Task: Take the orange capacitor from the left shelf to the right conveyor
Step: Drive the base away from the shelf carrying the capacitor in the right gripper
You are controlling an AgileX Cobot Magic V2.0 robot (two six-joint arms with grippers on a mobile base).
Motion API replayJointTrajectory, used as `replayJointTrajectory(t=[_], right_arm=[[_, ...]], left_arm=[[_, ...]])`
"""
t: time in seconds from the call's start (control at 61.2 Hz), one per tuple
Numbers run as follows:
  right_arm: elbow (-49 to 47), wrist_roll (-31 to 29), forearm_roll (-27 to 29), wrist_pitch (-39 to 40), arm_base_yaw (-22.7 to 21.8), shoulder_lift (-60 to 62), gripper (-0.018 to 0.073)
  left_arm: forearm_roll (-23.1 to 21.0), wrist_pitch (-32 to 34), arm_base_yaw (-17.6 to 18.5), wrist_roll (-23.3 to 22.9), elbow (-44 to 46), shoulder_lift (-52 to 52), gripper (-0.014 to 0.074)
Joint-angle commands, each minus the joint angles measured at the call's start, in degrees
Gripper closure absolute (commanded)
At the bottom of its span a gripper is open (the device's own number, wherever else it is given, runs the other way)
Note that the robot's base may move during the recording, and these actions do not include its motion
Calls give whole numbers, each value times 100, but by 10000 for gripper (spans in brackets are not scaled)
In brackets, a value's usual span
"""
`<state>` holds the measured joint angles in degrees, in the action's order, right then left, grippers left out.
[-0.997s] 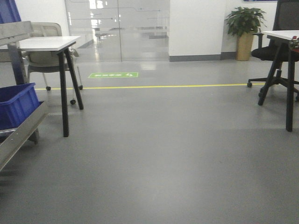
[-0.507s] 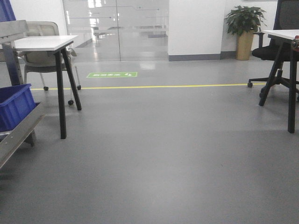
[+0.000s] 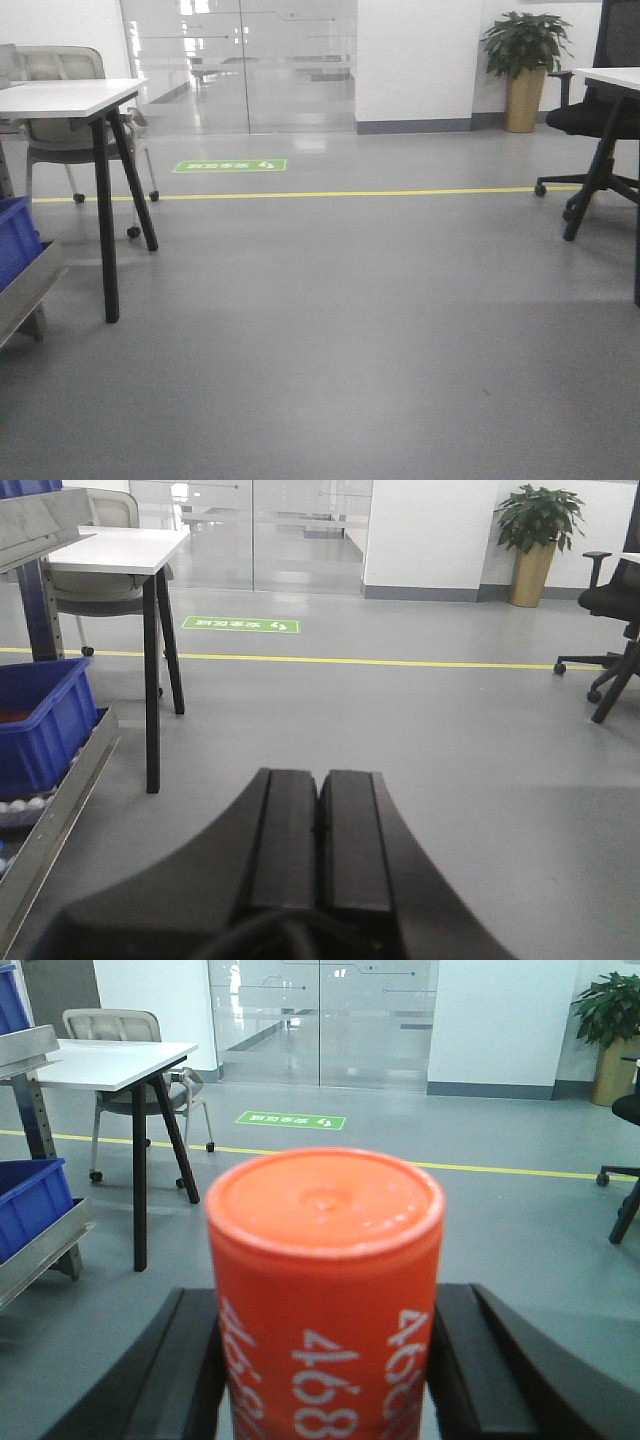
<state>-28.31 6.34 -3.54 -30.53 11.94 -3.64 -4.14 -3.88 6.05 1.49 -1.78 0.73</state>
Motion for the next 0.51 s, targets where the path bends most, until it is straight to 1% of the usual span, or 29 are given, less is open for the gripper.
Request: replayJointTrajectory(t=[0.0, 0.491], right_arm=[[-164, -38, -85, 515, -28, -81, 420], [-164, -38, -85, 515, -28, -81, 420]], left_arm=[[-10, 511, -8, -9, 18, 63, 723], [-10, 511, -8, -9, 18, 63, 723]])
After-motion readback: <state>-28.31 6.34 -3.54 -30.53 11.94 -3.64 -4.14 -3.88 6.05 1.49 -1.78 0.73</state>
